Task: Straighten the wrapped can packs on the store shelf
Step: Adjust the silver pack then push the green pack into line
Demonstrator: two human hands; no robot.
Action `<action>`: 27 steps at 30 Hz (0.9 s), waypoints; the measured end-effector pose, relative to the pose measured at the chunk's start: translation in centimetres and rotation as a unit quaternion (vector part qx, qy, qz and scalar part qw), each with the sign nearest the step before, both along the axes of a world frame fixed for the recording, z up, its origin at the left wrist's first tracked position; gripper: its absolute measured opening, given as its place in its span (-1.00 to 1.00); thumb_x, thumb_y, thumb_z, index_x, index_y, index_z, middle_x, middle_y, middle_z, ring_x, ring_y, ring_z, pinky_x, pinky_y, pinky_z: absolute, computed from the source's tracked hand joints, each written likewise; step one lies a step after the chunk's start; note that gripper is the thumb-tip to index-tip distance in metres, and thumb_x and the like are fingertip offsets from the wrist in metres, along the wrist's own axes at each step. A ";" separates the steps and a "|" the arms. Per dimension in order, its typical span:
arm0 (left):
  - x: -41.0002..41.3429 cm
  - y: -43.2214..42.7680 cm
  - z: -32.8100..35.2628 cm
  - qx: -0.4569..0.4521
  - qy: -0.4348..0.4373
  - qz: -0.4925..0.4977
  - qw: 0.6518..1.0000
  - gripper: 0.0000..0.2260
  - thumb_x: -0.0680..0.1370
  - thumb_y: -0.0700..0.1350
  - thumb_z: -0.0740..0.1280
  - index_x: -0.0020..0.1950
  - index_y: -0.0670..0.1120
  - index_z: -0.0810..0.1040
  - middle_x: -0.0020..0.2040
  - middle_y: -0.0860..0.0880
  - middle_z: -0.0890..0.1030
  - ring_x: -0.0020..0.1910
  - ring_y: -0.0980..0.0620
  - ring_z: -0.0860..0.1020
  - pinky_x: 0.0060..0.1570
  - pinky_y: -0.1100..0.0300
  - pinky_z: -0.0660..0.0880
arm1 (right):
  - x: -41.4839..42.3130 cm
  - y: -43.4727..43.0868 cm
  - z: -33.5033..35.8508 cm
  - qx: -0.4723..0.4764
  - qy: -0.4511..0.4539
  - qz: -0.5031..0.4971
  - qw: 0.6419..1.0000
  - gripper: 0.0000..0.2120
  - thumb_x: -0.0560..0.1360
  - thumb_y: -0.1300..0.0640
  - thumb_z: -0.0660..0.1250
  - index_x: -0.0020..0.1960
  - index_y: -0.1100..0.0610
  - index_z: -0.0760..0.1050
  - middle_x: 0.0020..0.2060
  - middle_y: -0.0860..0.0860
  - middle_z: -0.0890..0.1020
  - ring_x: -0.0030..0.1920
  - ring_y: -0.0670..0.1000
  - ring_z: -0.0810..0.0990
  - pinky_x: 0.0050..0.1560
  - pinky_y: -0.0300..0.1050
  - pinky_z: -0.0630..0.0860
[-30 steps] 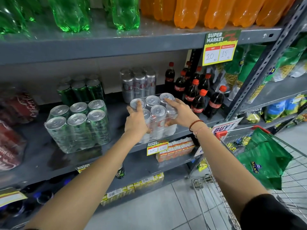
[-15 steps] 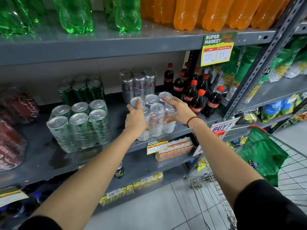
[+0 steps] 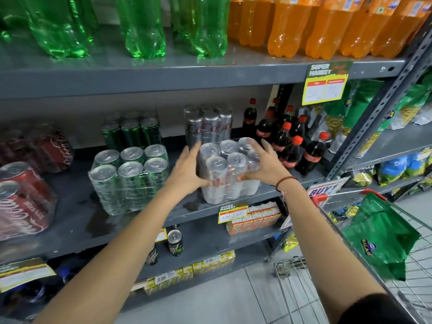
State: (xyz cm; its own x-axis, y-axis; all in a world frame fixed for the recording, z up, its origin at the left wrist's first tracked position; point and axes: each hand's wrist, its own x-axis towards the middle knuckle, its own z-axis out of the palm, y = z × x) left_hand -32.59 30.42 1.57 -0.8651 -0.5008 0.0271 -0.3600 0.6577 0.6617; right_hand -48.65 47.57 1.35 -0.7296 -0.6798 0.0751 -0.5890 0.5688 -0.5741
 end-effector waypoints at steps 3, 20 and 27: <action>4.3 -3.3 2.1 -0.064 0.102 0.065 0.991 -0.19 0.36 -0.06 0.52 0.50 0.02 0.15 0.48 -0.15 0.23 0.35 -0.13 0.39 0.30 -0.12 0.38 | 3.6 -2.3 1.8 -0.134 0.038 0.004 0.990 -0.06 0.22 -0.08 0.58 0.48 -0.05 0.18 0.51 0.13 0.10 0.50 0.14 0.11 0.45 0.06 0.17; 13.9 -13.3 -1.9 0.052 -0.024 0.145 0.988 0.06 0.16 0.10 0.60 0.52 0.14 0.07 0.36 -0.11 0.46 0.41 -0.15 0.29 0.35 -0.04 0.31 | 12.3 -18.5 -2.2 0.015 -0.095 0.138 0.986 0.11 0.12 -0.02 0.64 0.51 -0.10 0.09 0.47 0.18 0.28 0.53 0.16 0.06 0.49 0.06 0.15; 14.7 -12.0 -2.4 0.032 -0.014 0.147 0.988 0.04 0.22 0.02 0.60 0.53 0.10 0.04 0.36 -0.12 0.47 0.38 -0.14 0.36 0.30 0.00 0.32 | 12.7 -17.4 -2.3 0.012 -0.089 0.150 0.985 0.07 0.14 0.03 0.64 0.50 -0.12 0.11 0.45 0.16 0.31 0.51 0.15 0.14 0.48 0.10 0.19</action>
State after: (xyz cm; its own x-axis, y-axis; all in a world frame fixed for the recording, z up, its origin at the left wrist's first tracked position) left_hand -17.90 18.39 -0.87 -0.6814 -0.7310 -0.0357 -0.5487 0.4779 0.6860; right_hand -35.93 30.19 -0.95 -0.4954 -0.8670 -0.0534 -0.6245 0.3982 -0.6719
